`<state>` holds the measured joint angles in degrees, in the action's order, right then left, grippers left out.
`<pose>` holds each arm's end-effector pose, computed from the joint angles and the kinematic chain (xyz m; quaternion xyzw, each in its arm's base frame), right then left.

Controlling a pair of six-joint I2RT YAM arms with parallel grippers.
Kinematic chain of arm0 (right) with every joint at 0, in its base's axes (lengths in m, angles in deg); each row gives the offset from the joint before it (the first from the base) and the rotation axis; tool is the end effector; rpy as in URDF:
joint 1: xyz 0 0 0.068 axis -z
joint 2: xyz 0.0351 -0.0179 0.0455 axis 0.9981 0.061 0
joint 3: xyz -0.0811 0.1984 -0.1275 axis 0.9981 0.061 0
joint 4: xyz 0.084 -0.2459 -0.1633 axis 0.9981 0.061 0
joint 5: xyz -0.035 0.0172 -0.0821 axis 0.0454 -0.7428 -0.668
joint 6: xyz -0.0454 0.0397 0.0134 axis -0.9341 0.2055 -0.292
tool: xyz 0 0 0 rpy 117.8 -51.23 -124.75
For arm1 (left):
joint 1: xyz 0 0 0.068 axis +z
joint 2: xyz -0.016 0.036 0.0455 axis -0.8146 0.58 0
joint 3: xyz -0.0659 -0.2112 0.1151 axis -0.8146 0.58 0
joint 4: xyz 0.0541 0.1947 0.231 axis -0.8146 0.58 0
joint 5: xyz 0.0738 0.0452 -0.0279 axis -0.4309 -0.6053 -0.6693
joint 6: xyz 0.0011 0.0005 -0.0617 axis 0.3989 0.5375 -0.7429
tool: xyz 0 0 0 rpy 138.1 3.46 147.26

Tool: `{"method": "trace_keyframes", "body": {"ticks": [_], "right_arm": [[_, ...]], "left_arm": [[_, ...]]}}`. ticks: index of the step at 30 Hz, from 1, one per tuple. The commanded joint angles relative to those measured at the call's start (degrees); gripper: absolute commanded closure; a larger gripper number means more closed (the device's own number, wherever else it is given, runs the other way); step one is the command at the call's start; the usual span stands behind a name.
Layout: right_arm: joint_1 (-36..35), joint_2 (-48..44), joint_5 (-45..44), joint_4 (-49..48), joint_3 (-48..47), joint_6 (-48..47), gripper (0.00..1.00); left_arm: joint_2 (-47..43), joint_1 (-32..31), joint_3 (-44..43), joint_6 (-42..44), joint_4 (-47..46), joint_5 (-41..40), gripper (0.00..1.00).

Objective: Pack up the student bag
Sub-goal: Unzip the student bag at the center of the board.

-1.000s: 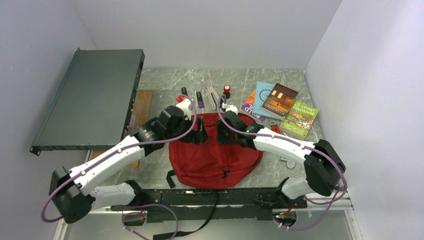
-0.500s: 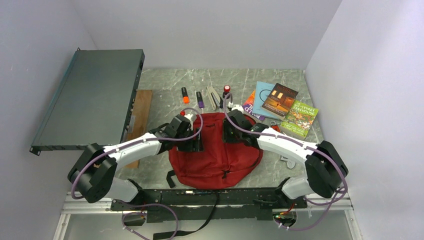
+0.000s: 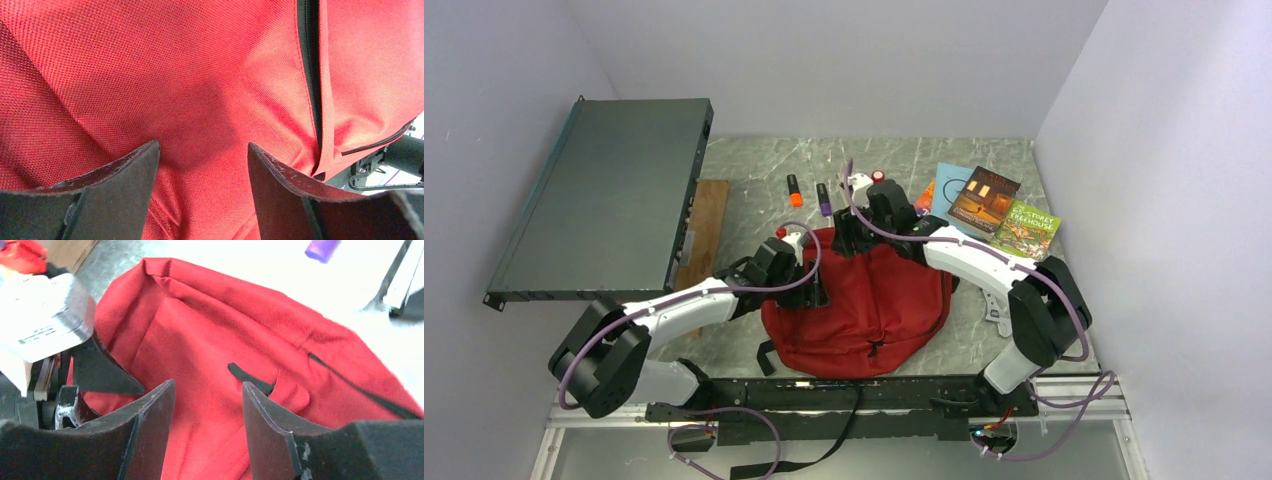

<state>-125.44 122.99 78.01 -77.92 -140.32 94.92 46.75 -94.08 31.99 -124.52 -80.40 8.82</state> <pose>0.3112 0.2632 0.2004 -0.2357 0.8587 0.2760 0.3618 0.2313 -0.2008 0.1175 0.0366 0.9248 -0.2943 0.2384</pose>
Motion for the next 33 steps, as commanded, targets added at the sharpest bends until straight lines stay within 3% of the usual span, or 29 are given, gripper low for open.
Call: {"method": "trace_keyframes", "body": {"ticks": [1,9,19,30,33], "right_arm": [[3.56,1.32,14.98,-11.67,0.94,-17.36,0.46],[5.02,8.25,22.69,-9.92,-1.53,-23.21,0.46],[5.01,10.60,16.34,-9.99,-1.09,-24.41,0.46],[4.94,12.89,16.76,-6.34,-2.92,-26.36,0.45],[5.02,12.77,10.06,-7.56,-2.50,-24.71,0.54]], "left_arm": [[-1.39,0.65,0.86,-1.05,-2.29,2.50,0.29],[-2.58,1.21,2.29,-1.62,-3.39,3.99,0.29],[-2.60,1.46,2.77,-2.38,-4.79,5.96,0.29],[-3.06,1.48,1.97,-2.18,-3.85,5.88,0.29],[-3.05,1.47,1.69,-2.07,-3.55,5.81,0.29]]}}
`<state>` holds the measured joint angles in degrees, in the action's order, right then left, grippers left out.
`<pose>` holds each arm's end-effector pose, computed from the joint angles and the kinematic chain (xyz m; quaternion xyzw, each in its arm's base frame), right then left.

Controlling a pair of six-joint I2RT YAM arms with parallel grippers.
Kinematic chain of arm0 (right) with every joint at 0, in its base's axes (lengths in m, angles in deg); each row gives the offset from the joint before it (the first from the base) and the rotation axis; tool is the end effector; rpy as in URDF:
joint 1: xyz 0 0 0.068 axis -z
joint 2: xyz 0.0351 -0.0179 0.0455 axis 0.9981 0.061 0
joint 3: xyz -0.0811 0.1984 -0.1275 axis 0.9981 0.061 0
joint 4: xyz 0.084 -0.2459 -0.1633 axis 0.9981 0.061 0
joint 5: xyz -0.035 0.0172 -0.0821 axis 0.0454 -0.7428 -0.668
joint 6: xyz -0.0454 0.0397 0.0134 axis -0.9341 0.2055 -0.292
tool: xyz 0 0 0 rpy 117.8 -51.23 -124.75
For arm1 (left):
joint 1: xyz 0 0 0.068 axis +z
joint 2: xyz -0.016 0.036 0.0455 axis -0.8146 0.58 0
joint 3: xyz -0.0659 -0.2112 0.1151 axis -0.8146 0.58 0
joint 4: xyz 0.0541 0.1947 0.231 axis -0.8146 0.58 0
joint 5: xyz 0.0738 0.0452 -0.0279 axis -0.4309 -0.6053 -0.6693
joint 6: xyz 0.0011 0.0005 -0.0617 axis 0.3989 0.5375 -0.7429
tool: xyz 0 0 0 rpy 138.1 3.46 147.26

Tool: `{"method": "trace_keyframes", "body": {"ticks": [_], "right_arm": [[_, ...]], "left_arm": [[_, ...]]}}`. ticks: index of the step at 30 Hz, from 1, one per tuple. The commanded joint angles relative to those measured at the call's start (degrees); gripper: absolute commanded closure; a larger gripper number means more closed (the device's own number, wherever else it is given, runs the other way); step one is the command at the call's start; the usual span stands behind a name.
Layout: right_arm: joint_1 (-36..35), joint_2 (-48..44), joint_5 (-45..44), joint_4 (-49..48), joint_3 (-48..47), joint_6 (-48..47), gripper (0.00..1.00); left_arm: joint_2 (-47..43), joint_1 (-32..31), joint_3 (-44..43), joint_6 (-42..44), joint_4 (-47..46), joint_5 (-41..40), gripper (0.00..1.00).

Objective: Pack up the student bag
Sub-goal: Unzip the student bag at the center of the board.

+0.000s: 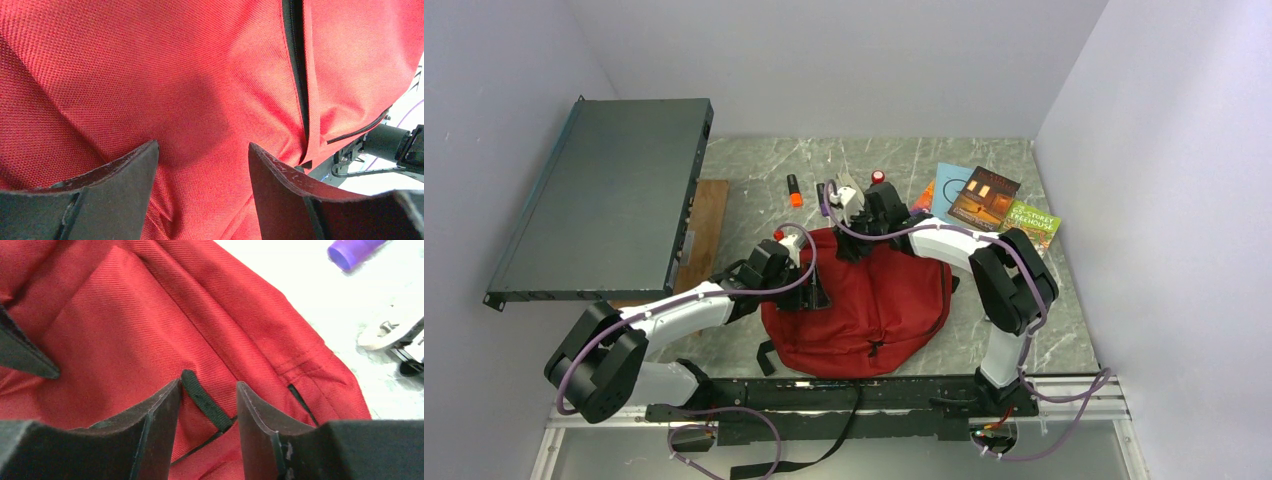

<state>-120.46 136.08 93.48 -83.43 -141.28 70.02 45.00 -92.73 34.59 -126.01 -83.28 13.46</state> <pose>0.3419 0.2555 0.1269 -0.4263 0.7905 0.2834 0.3364 0.2284 -0.1941 0.1152 0.0308 0.9152 -0.3322 0.2263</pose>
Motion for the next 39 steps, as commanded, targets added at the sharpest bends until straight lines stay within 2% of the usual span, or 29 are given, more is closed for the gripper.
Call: {"method": "trace_keyframes", "body": {"ticks": [1,5,7,12,15,18,20,21,22,25,28,31,34,37,39], "right_arm": [[0.17,-0.66,-6.28,-2.50,-1.34,0.94,0.58],[0.41,-2.45,-4.65,-2.49,-1.64,5.69,0.90],[0.41,-3.17,-2.67,-3.33,-0.85,8.35,1.00],[0.75,-5.09,-2.40,-7.26,2.97,18.68,1.00],[2.33,-4.88,-0.11,-6.35,2.37,26.23,1.00],[5.06,-4.24,5.05,-8.22,3.02,32.04,0.91],[6.75,-3.51,9.03,-12.80,4.25,35.08,0.93],[7.45,-2.89,9.80,-13.39,4.37,36.22,0.98],[8.06,-2.19,10.40,-13.55,4.17,37.08,1.00],[9.49,-0.38,14.83,-17.25,4.38,39.97,1.00],[9.52,0.32,15.53,-18.15,4.16,40.66,1.00],[9.54,0.87,15.56,-18.48,3.90,40.81,0.90],[9.52,1.40,15.60,-18.57,3.31,40.94,0.88],[9.59,1.95,15.51,-18.04,2.53,40.61,0.81],[9.53,2.13,15.33,-17.76,2.34,40.28,0.81]], "left_arm": [[-1.27,0.12,-0.98,-0.54,-0.49,1.10,0.29],[-0.98,0.12,-1.29,-0.28,-0.19,0.97,0.29],[-0.64,0.14,-1.70,-0.30,-0.16,0.99,0.29],[0.02,0.13,-2.98,-0.37,-0.05,1.43,0.28],[0.88,0.12,-4.11,-0.71,-2.34,4.08,0.27],[3.23,0.12,-6.44,-1.74,-3.26,6.88,0.27],[4.55,0.21,-7.59,-2.37,-3.27,7.13,0.27],[5.14,0.21,-8.06,-2.52,-3.27,7.14,0.28],[5.36,0.27,-8.24,-2.62,-3.27,7.14,0.28],[5.71,0.29,-8.08,-3.13,-4.64,7.18,0.27],[5.94,0.29,-7.74,-3.80,-5.42,7.68,0.28],[5.94,0.31,-7.27,-4.22,-5.93,7.95,0.28],[5.74,0.38,-7.09,-3.90,-5.49,7.85,0.28],[5.18,0.56,-6.81,-3.70,-5.29,7.75,0.28],[4.79,0.74,-6.63,-3.70,-5.20,7.75,0.28]]}}
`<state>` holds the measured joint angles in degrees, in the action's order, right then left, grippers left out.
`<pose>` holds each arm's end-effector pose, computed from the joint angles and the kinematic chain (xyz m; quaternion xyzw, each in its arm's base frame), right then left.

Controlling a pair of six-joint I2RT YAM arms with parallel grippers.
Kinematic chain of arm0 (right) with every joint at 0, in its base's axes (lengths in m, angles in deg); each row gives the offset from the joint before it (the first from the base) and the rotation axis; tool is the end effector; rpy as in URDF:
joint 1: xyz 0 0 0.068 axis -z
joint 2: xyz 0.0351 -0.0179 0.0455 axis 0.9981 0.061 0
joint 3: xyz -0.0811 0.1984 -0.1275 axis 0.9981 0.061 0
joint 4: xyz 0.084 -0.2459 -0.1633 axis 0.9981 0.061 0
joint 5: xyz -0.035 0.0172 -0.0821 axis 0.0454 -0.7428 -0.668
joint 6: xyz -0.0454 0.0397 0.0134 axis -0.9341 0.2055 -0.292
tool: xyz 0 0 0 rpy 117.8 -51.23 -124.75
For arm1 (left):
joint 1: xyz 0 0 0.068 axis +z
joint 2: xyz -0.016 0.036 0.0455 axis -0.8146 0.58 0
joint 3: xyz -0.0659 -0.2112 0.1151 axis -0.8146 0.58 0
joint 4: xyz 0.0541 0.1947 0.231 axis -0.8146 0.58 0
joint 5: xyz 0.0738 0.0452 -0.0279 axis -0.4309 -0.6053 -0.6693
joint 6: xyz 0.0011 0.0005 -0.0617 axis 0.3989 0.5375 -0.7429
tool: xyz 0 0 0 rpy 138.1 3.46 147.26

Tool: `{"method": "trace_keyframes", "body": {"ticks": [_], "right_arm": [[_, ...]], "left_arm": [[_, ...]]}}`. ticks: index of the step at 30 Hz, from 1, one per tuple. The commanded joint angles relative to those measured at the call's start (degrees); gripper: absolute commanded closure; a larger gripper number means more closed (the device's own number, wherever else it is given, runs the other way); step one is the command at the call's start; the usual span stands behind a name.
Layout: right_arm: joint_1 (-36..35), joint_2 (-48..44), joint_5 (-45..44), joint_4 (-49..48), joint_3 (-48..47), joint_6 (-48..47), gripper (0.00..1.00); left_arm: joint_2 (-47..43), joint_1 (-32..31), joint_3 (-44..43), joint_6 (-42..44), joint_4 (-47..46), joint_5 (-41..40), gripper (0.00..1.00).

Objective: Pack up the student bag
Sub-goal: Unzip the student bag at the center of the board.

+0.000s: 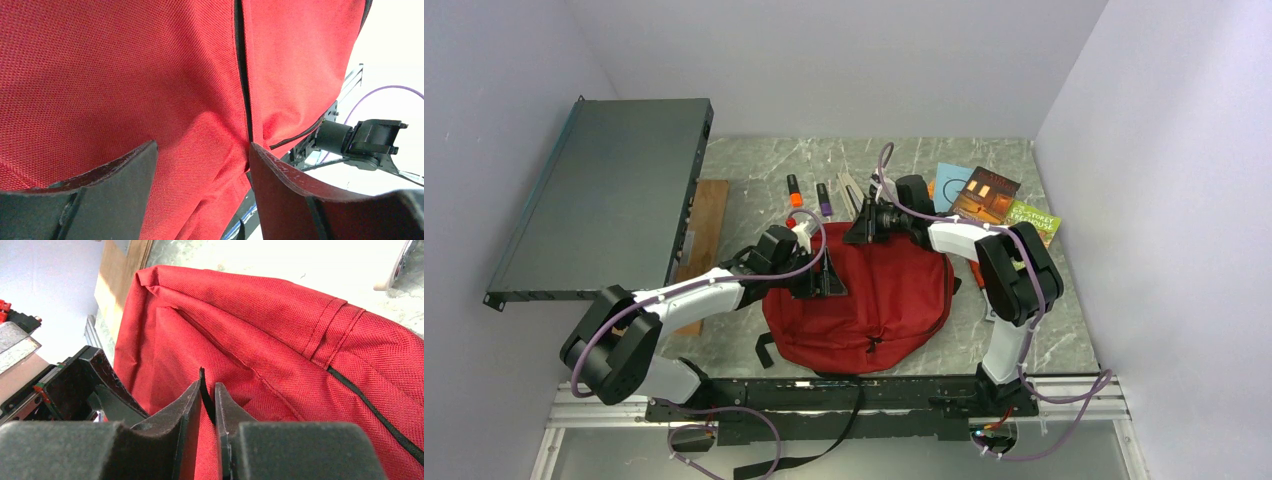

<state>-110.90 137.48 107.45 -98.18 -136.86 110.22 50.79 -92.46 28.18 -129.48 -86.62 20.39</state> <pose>0.3722 0.2022 0.1169 -0.1274 0.8356 0.4708 0.2529 0.2492 -0.2153 0.1309 0.0310 0.8949 -0.3960 0.2033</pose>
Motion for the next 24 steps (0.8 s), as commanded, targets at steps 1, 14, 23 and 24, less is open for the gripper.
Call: {"method": "trace_keyframes", "body": {"ticks": [1,14,23,24], "right_arm": [[0.05,0.86,1.25,-2.91,-2.16,0.02,0.83],[0.19,1.58,0.49,-1.69,-3.76,0.37,0.78],[0.41,1.76,0.94,-0.15,-5.18,-0.04,1.00],[0.41,1.61,1.05,-0.47,-4.90,0.03,1.00]], "left_arm": [[-1.15,0.47,-0.15,-0.22,-1.78,0.75,0.27],[-1.68,0.87,0.75,-0.19,-1.94,0.96,0.27],[-3.02,0.82,1.89,-0.22,-1.75,0.47,0.27],[-3.02,0.82,1.97,-0.22,-1.76,0.47,0.27]]}}
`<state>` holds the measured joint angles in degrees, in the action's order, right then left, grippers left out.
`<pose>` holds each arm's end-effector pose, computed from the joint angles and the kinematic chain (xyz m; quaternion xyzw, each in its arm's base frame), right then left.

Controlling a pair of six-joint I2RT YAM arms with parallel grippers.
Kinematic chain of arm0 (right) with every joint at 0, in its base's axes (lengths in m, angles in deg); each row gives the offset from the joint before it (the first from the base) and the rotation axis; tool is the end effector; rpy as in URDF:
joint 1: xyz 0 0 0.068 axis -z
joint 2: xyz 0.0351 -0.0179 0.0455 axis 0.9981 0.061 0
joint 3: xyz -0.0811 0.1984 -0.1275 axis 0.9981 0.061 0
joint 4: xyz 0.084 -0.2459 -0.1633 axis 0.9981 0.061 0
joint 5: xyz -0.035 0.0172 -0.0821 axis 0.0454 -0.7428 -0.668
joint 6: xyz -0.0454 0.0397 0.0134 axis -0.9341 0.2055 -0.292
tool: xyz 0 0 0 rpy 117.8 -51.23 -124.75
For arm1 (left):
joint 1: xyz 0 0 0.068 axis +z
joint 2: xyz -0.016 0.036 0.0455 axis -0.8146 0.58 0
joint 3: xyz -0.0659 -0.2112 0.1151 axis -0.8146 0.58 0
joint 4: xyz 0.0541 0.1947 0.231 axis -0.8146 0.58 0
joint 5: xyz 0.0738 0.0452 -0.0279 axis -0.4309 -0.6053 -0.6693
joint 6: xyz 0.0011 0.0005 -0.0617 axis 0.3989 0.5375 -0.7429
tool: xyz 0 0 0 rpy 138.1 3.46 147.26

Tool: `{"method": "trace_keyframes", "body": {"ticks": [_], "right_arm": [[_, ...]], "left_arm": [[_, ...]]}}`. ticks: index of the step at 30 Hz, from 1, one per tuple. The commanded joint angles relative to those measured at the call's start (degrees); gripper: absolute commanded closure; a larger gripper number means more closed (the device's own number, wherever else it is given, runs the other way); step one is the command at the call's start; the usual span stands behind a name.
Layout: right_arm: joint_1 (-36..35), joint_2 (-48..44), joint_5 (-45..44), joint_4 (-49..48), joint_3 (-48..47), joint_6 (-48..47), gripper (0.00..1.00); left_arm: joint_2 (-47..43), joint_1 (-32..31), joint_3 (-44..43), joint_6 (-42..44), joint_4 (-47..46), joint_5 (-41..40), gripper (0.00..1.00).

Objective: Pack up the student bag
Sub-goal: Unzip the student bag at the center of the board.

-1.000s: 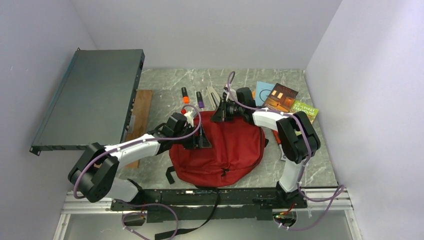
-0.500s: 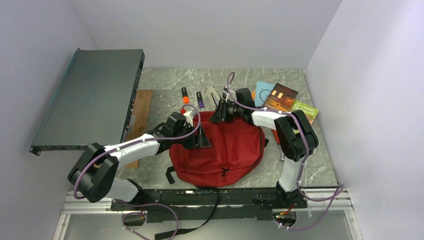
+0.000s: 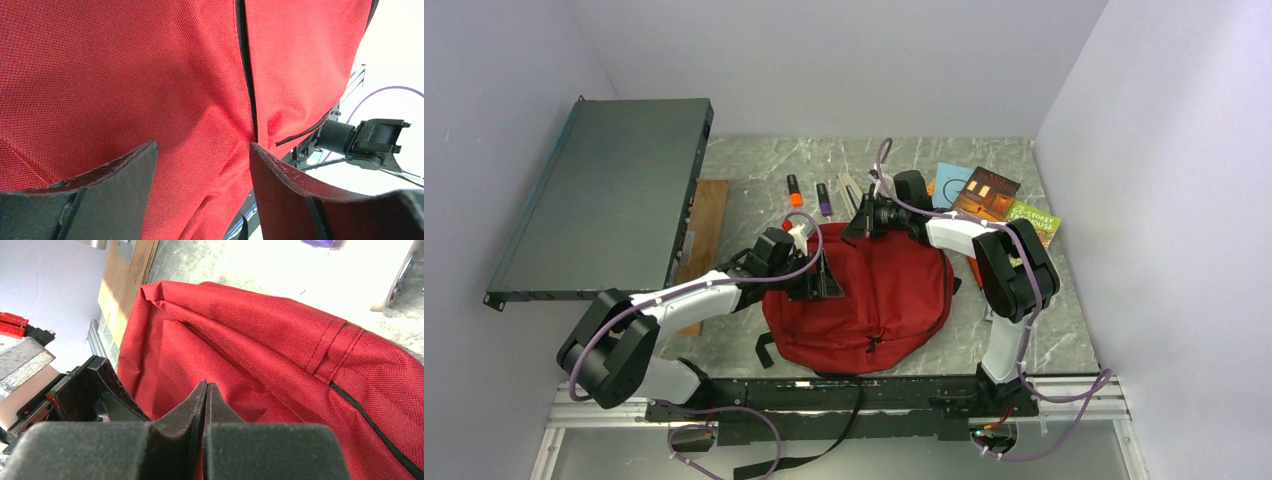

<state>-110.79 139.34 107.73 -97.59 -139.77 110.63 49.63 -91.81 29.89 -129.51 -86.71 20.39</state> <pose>0.3824 0.2061 0.1201 -0.1260 0.8337 0.4740 0.2537 0.2462 -0.2083 0.1267 0.0250 0.8967 -0.3928 0.2025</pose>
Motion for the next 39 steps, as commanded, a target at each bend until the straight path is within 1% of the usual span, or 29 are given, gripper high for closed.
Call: {"method": "trace_keyframes", "body": {"ticks": [1,5,8,9,13,17,19,21,25,26,27,29,30,33,35,39], "right_arm": [[0.30,-0.46,0.74,-1.46,-1.61,-0.25,1.00],[0.24,-0.96,0.19,-1.29,-0.94,-1.32,1.00],[0.22,-1.09,-0.09,-0.34,-1.19,-2.63,0.83],[0.23,-0.80,-0.22,0.56,-1.69,-3.39,0.80],[0.13,0.40,0.58,1.44,-2.76,-4.67,0.74],[-0.17,1.35,0.35,1.99,-3.19,-5.81,0.70],[-0.31,1.58,0.25,1.55,-3.14,-5.71,0.70],[-0.30,2.14,0.46,1.51,-3.49,-5.31,0.75],[-0.73,2.58,-0.29,2.24,-4.26,-6.22,0.74],[-0.69,2.58,-0.46,2.48,-4.47,-6.39,0.76],[-0.75,2.60,-0.42,2.63,-4.68,-6.47,0.81],[-0.75,2.56,-0.77,3.88,-5.33,-6.59,0.99],[-0.75,1.97,-1.41,4.67,-5.36,-6.49,1.00],[-0.67,-2.02,-1.75,2.28,-2.62,-3.91,1.00],[-0.67,-3.39,-0.26,-0.46,-0.86,-0.62,1.00],[-0.58,-4.26,2.52,-8.58,2.51,7.86,1.00]], "left_arm": [[-1.86,0.17,0.29,-0.27,-1.75,0.43,0.27],[-1.86,0.17,0.27,-0.29,-1.94,0.58,0.27],[-1.82,0.17,0.35,-0.29,-1.94,0.72,0.27],[-1.93,0.17,0.35,-0.29,-1.99,0.74,0.27],[-2.32,0.21,0.45,-0.37,-1.99,0.83,0.27],[-2.73,0.18,0.62,-0.37,-1.90,0.66,0.27],[-2.74,0.17,0.67,-0.31,-1.90,0.73,0.27],[-2.57,0.17,0.63,-0.44,-2.01,0.70,0.27],[-1.98,0.19,0.01,-0.64,-2.21,1.08,0.27],[-1.95,0.17,-0.18,-0.57,-2.21,1.04,0.27],[-1.95,0.17,-0.48,-0.44,-2.04,0.90,0.27],[-1.66,0.45,-1.32,-0.05,-1.61,0.35,0.27],[-1.30,0.81,-1.91,-0.14,-2.04,0.54,0.27],[0.53,3.47,-2.36,-3.04,-5.68,3.34,0.33],[1.82,5.28,-2.41,-5.74,-9.31,4.48,0.38],[5.80,6.01,-5.34,-7.19,-11.26,2.30,0.49]]}}
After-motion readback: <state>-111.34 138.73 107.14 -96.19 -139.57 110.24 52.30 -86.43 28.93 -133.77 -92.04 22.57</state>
